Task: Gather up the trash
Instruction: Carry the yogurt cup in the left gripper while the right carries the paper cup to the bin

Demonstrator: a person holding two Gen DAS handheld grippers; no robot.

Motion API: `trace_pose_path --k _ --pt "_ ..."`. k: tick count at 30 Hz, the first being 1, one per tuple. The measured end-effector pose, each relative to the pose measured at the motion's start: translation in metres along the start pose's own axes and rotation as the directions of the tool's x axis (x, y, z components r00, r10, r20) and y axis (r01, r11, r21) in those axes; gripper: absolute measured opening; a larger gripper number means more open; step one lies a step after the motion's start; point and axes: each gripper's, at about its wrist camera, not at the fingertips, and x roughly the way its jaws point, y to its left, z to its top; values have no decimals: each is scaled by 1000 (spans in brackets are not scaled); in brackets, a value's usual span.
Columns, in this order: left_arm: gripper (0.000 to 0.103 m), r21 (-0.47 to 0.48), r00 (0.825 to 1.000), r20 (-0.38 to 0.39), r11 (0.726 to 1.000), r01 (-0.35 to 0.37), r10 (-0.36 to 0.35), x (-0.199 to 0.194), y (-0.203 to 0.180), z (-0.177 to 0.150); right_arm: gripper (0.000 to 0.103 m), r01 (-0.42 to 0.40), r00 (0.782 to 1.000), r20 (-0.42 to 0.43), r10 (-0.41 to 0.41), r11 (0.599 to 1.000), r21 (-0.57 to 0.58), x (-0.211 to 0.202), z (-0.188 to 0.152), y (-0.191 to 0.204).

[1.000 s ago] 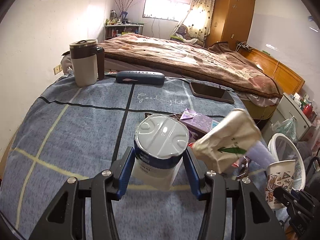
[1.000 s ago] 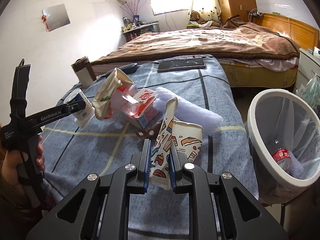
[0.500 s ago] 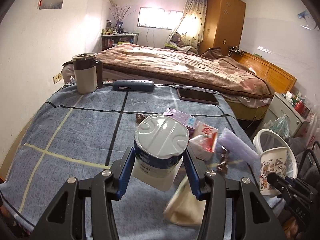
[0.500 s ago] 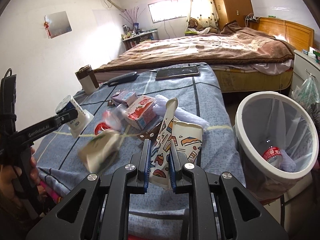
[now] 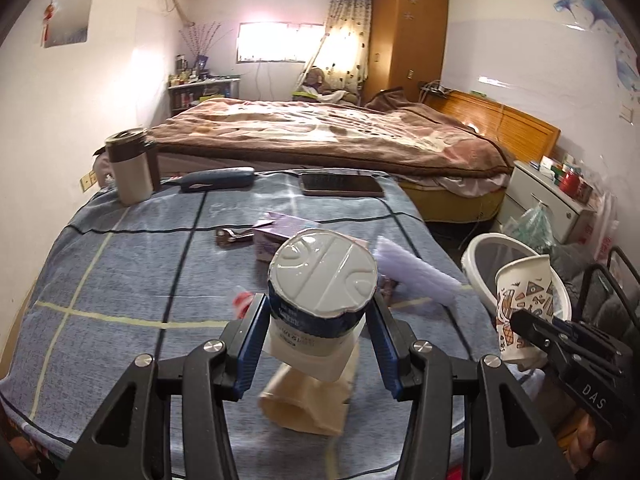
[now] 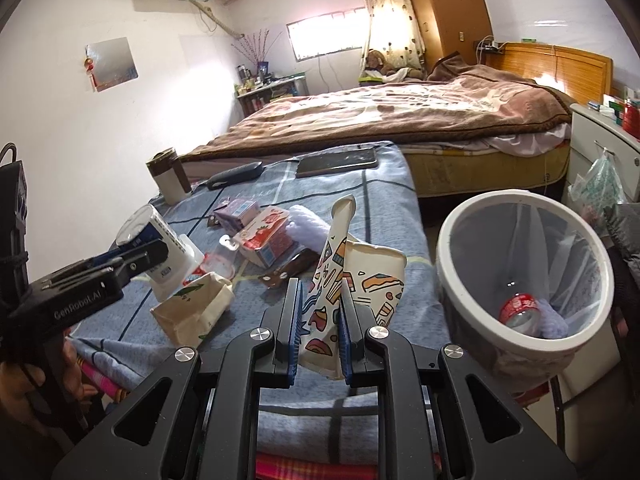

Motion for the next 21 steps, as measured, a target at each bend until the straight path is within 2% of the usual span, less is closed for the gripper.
trace_pose_path --k 10,21 --pt "52 69 997 1 995 79 -79 5 -48 7 18 70 997 39 -71 997 30 -18 10 -34" --pt "52 151 983 -16 971 184 -184 25 -114 20 18 164 984 54 -169 983 81 -33 12 -79"
